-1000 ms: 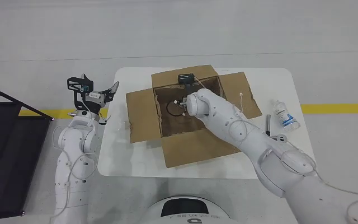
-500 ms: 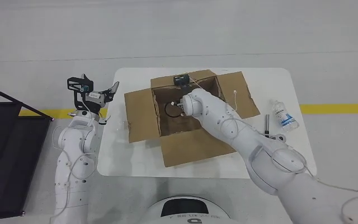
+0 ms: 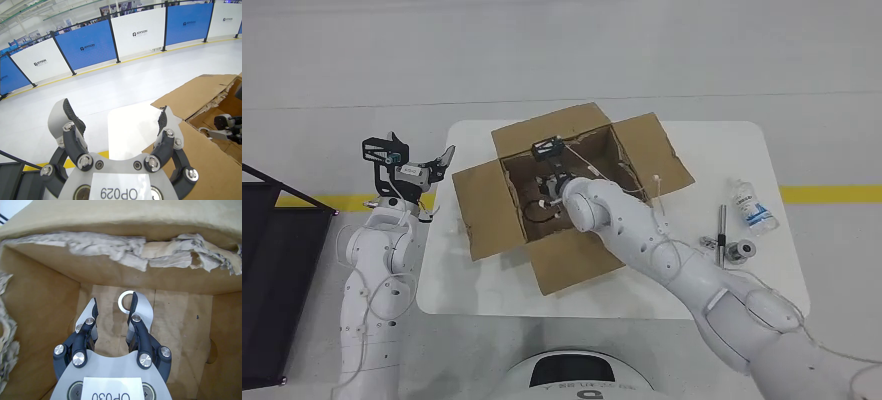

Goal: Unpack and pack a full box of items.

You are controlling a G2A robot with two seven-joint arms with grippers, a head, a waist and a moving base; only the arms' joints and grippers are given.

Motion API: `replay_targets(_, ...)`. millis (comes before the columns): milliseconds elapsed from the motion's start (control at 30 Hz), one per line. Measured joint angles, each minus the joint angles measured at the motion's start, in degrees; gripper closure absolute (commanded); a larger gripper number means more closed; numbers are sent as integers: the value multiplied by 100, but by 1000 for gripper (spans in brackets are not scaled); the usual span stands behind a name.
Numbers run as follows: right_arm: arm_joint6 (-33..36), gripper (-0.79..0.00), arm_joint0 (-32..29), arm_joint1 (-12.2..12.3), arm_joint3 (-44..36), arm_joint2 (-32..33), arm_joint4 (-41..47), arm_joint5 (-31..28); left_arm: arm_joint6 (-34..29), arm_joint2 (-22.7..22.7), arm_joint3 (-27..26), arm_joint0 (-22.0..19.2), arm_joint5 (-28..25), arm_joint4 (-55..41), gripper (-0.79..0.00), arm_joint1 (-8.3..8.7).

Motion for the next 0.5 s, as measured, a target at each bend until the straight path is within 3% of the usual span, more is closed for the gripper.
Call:
replay_targets(33, 67, -785, -129, 91, -238, 121, -129, -39, 0, 0, 0, 0, 0, 0, -785, 0)
replay_targets(133, 300, -785, -374, 257, -731, 441, -281, -7, 0, 0, 0, 0, 0, 0, -785, 0)
replay_targets(500, 311, -785, -331, 229, -550, 394, -557, 220, 0, 0, 0, 0, 0, 0, -785, 0)
